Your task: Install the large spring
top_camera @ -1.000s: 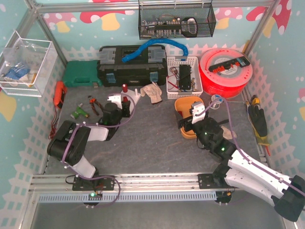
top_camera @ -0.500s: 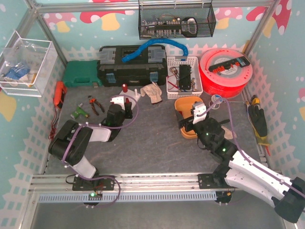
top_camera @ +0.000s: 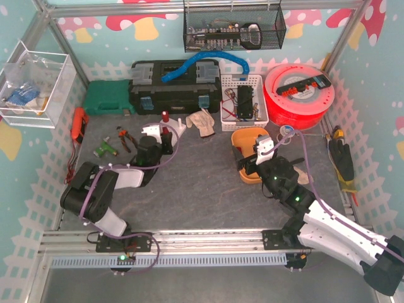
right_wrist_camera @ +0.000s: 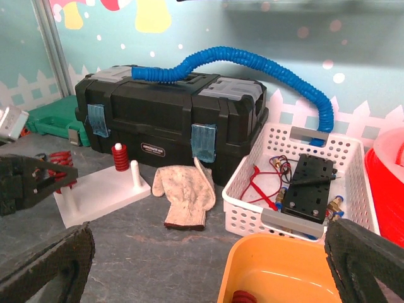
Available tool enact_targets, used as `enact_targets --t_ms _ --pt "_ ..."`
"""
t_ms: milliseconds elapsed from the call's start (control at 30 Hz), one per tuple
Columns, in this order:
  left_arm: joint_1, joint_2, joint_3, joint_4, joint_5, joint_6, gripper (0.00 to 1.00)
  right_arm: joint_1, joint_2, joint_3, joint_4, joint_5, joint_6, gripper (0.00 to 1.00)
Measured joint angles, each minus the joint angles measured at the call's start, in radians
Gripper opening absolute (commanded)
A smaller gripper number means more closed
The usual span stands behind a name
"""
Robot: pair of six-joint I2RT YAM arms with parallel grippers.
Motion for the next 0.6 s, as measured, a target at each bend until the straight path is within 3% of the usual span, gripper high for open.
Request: enact_targets --t_ms 600 --pt "0.077 -0.068 -0.032 -0.009 0.099 -0.078 0.0 -0.004 0.0 -0.003 0.0 -0.008 0.0 0.99"
